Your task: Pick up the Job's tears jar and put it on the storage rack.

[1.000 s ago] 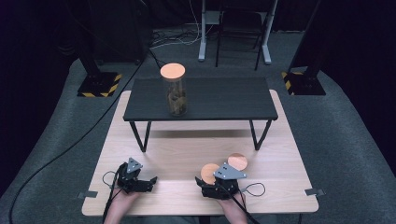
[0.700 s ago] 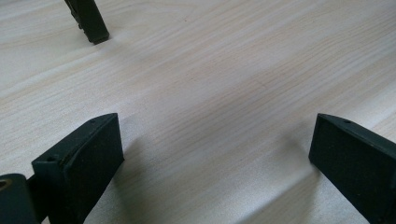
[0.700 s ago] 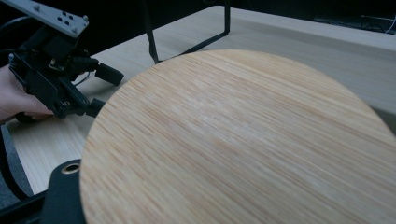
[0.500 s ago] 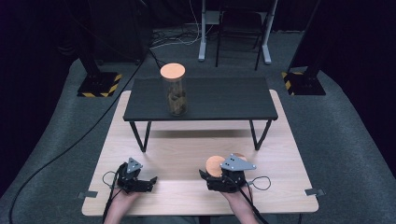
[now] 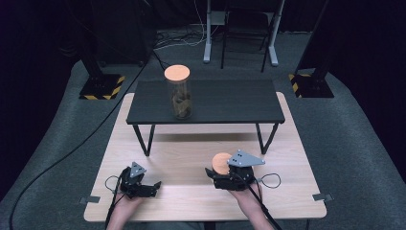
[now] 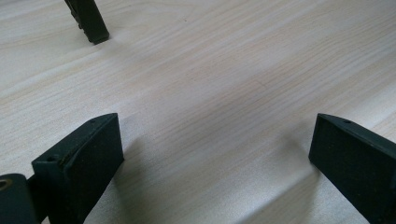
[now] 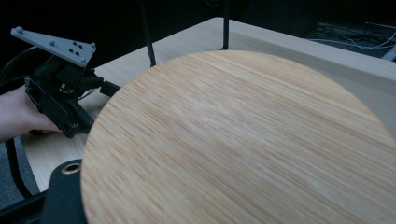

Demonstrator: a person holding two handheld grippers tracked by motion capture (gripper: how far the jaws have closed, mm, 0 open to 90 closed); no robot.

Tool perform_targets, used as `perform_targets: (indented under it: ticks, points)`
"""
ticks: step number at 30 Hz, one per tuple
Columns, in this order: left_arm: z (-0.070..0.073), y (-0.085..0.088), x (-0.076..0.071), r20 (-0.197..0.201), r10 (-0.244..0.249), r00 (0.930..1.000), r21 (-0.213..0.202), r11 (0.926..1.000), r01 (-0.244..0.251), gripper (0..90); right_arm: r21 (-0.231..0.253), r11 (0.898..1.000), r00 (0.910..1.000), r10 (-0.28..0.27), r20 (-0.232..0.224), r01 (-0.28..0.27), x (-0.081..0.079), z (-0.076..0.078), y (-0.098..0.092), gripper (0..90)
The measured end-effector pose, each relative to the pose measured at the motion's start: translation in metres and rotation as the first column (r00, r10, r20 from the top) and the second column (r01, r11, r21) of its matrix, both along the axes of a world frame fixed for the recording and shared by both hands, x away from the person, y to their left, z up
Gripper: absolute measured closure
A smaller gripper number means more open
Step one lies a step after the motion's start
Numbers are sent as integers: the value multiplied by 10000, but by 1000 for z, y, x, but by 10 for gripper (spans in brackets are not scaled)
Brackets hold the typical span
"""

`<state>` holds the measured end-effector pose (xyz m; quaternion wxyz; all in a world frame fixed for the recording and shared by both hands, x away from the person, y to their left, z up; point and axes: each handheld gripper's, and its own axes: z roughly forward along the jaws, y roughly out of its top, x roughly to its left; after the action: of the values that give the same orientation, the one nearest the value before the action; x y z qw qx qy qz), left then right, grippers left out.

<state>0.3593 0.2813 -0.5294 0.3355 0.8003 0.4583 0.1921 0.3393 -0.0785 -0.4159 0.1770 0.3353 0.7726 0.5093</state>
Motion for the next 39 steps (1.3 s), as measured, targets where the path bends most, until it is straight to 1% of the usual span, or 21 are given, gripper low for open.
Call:
perform_targets:
  ticks: [3,4,7,16,23,28,34,39]
  points:
    - [0,0,0,1,1,10000,-3,10000,-1,25,-37,10000,10000,35,48,-35,3,8,0,245]
    - [0,0,0,-1,-1,10000,-3,10000,1,25,-37,10000,10000,35,48,-35,3,8,0,245]
    - [0,0,0,1,0,10000,-3,10000,0,25,-43,10000,10000,48,78,-47,6,15,-1,246]
    - [0,0,0,-2,-17,10000,-2,10000,17,25,-58,10000,10000,61,62,-60,11,26,-2,246]
    - [0,0,0,0,-24,10000,-1,10000,24,25,-66,10000,9997,18,228,-16,15,37,-5,246]
    - [0,0,0,5,-33,10000,-1,10000,33,25,-12,10000,9997,24,245,-24,17,45,-6,247]
    - [0,0,0,5,-32,10000,-4,10000,32,25,-119,9999,9995,64,304,-60,21,54,-6,247]
    - [0,0,0,2,-34,10000,-1,10000,34,25,-6,10000,9995,28,309,-27,24,62,-6,246]
